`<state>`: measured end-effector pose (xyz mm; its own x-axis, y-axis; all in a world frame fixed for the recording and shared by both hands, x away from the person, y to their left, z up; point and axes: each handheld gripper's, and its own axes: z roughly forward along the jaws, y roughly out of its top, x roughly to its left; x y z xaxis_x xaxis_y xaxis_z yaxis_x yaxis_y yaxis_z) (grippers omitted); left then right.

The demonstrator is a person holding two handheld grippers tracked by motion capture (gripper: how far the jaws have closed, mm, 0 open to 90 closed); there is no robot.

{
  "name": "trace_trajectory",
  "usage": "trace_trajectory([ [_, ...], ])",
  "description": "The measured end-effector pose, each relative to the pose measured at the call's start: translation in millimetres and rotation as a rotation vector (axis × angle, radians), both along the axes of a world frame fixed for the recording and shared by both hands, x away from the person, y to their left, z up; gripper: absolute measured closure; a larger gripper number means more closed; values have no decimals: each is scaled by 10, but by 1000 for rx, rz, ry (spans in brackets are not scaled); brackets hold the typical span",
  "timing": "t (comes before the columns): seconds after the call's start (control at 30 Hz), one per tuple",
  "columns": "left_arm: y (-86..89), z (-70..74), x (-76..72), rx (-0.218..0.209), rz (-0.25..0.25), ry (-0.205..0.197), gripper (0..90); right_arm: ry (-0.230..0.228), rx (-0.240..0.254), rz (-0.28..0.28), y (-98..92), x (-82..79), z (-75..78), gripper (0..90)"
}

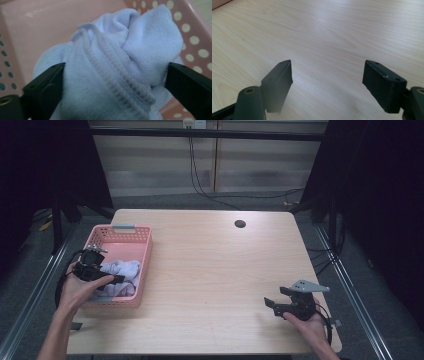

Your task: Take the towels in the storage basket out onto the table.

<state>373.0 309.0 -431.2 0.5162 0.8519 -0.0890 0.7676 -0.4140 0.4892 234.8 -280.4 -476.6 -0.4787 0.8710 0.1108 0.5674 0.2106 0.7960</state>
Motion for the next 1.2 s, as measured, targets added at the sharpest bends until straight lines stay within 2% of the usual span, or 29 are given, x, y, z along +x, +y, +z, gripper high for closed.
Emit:
trace_trajectory([
  [0.03,-13,-48,53,21,5,29,1,0,0,1,2,1,-1,235],
  [0.13,-22,-79,89,31,11,41,0,1,6,6,5,-7,2,235],
  [0.2,-37,-95,136,49,16,57,0,0,7,8,7,-8,0,235],
  [0.27,-58,-127,165,48,22,79,0,3,11,11,4,-3,-3,235],
  [0.3,-70,-138,197,75,11,94,0,6,12,11,6,-3,-3,236],
  [0.37,-111,-155,225,90,5,112,0,0,12,8,5,-4,-3,237],
  [0.47,-187,-172,256,144,-12,137,0,-6,15,9,1,-8,1,239],
  [0.6,-203,-232,276,139,-26,152,0,2,23,7,-6,2,1,239],
  [0.67,-246,-261,296,178,-27,165,0,1,22,4,-6,5,0,239],
  [0.73,-337,-270,320,264,-39,175,37,0,22,5,-5,2,1,241],
  [0.77,-370,-270,333,289,-43,172,69,3,21,2,-3,0,1,243],
  [0.83,-379,-278,353,285,-46,171,125,12,29,-1,-14,-2,-5,249],
  [0.87,-372,-269,347,268,-26,177,162,15,35,-3,-18,-12,-2,249],
  [0.93,-359,-267,349,256,-29,173,245,7,34,1,-31,-20,1,249],
  [0.97,-351,-268,343,230,-12,150,323,9,35,-4,-36,-22,3,249],
  [1.0,-342,-265,354,234,-30,142,357,8,37,-3,-39,-22,4,249],
  [1.07,-348,-260,352,222,-12,147,415,10,38,-1,-43,-19,2,249],
  [1.17,-341,-244,358,215,-31,155,494,9,34,3,-32,-15,0,249],
  [1.2,-338,-244,356,201,-21,156,505,10,34,3,-28,-17,2,249],
])
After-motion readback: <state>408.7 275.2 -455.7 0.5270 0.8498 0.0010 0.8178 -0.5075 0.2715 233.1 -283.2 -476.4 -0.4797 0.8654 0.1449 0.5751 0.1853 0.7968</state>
